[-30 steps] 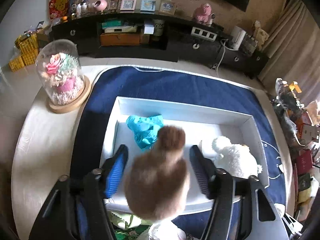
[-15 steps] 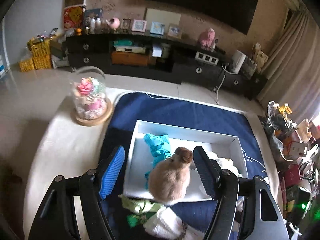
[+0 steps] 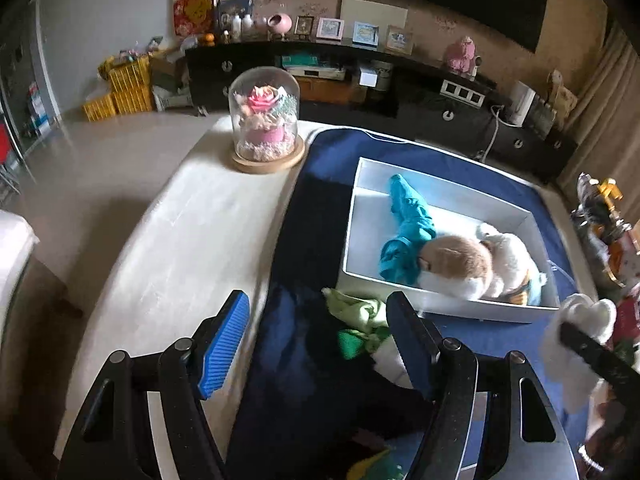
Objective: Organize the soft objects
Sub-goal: 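Lower the white fluffy plush into the box and open the right tool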
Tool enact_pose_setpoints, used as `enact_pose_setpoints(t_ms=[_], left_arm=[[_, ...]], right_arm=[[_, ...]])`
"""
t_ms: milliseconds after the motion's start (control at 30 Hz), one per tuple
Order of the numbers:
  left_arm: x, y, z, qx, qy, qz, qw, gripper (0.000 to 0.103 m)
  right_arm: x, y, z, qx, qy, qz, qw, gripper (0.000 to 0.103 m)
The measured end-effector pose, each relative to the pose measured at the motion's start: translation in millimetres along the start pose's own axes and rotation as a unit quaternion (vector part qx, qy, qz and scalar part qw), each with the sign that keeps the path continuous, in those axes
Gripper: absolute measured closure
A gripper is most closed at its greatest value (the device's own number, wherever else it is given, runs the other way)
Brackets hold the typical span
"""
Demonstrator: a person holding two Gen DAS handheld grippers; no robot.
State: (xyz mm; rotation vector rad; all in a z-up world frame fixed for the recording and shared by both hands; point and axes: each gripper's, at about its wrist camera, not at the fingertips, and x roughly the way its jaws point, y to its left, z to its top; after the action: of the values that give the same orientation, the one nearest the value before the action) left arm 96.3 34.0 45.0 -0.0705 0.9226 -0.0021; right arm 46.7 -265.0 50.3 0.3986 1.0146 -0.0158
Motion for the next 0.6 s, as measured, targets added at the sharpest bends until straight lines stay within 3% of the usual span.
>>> enact_pose_setpoints(t_ms=[133,300,600], left_arm=[[-1,-5,1,0.012,-0.007,-0.005,0.9999,0.032],[7,-3,0,0.008,0.012,-0.021,0.9997,0.032],[6,1,3,-0.003,0.019,-0.036,0.9992,0.032]], right_arm=[[-6,-1,4,0.002,-0.016,-0.007,1.000,0.000],[-4,5,16,0.010,-0.018,-0.007,1.000,0.000],[-3,19,62,0.012,-0.039,-0.011,0.999,0.000]])
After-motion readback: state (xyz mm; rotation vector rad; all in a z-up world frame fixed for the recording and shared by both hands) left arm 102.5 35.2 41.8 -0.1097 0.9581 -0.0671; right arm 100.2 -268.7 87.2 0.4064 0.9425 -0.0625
